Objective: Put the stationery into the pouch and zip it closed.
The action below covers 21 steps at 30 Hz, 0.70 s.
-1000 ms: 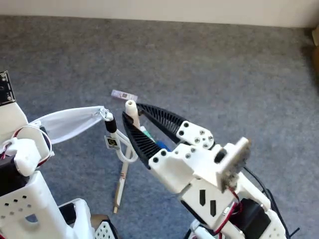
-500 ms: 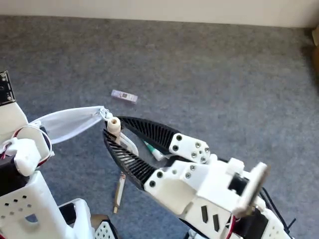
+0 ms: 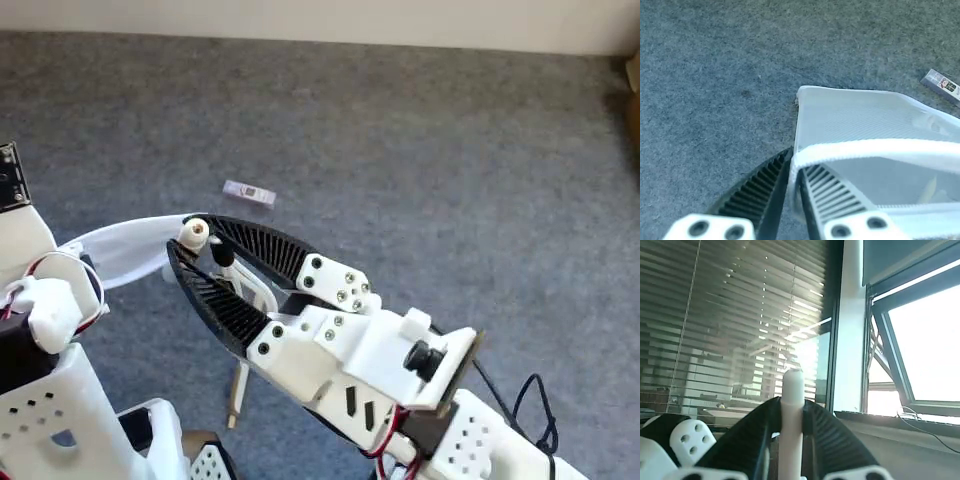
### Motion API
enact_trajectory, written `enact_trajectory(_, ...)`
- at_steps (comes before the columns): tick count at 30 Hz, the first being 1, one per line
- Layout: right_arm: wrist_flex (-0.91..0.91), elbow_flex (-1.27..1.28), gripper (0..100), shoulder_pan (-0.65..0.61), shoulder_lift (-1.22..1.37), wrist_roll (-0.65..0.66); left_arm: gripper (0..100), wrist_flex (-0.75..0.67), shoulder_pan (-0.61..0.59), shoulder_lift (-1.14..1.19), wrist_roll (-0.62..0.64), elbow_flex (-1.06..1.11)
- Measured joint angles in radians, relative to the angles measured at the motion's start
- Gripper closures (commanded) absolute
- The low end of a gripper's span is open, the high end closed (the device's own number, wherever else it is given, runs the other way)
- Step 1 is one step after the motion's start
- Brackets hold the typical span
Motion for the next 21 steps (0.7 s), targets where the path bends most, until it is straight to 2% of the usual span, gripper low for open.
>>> enact_trajectory(9,-0.198,0.043,99.3,0.0,0.097,0.0,99,0.0,0.0,0.0,0.0,0.0)
enact_trajectory(15,-0.311,0.043,99.3,-0.002,0.276,0.0,99,0.0,0.0,0.0,0.0,0.0)
enact_trajectory(21,-0.425,0.043,99.3,0.049,0.468,0.0,99,0.0,0.0,0.0,0.0,0.0)
